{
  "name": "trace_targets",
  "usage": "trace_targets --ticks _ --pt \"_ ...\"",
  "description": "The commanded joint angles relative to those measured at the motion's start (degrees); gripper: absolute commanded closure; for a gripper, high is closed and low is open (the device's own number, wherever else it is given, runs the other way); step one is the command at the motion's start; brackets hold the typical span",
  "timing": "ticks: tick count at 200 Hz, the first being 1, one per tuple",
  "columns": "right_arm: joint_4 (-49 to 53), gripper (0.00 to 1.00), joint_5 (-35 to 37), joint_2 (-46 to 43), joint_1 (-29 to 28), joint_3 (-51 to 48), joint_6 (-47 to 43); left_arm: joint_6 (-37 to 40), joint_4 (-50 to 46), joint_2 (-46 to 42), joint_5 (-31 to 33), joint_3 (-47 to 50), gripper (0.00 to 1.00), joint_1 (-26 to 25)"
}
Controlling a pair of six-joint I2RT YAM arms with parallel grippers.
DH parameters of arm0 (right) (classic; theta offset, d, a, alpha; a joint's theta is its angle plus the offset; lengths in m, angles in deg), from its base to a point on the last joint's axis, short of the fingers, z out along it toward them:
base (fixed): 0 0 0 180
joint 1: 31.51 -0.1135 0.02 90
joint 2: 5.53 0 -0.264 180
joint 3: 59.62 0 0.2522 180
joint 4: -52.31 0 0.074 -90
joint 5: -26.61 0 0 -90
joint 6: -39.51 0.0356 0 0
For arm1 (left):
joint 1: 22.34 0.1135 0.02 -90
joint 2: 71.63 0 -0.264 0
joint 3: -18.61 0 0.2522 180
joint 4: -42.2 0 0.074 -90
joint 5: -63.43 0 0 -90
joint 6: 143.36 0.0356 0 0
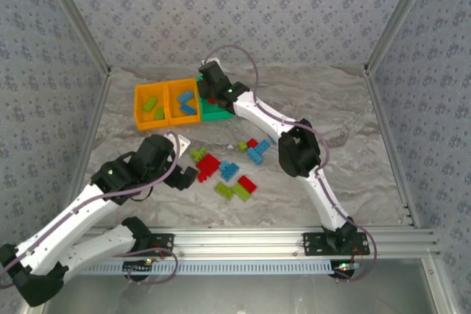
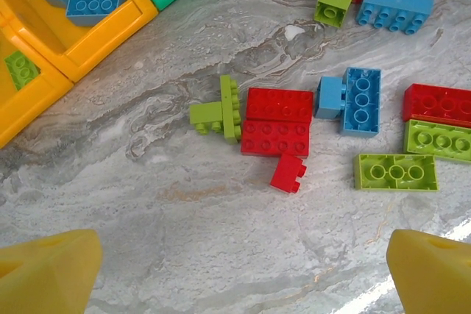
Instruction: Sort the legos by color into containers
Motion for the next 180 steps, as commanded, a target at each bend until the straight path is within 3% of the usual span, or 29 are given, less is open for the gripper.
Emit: trace_targets --ticks 1,39,50,87,118,149,180 --pt "3.71 0.42 0.53 -15.16 -1.24 -7.48 -1.73 -1.81 1.68 -0.26 1.51 -0.24 0.01 0.02" --pt "11.72 0.38 -8.71 -39.53 -2.21 -28.80 -0.85 -14.13 1.64 4.64 4.07 -4.47 0.01 0.00" --pt "14.26 0.31 -11.84 -46.37 -2.52 -35.99 0.24 -17.54 2.83 7.73 4.15 -4.91 0.02 0.00" --pt "17.86 0.14 -22.71 -66.39 -4.96 -56.51 2.40 -21.46 2.91 24.01 5.04 -9.36 0.23 1.15" --pt "23.97 0.08 -22.59 -73.28 -9.43 -63.63 5.33 -20.94 7.36 36.93 2.47 -11.50 0.37 3.63" --pt "23.09 0.06 -19.35 -75.80 -10.84 -67.62 7.18 -19.21 12.66 46.12 2.58 -14.05 0.51 4.52" --pt "22.77 0.06 -15.84 -75.17 -10.68 -68.41 7.94 -14.84 16.76 52.17 6.32 -15.69 0.62 4.68"
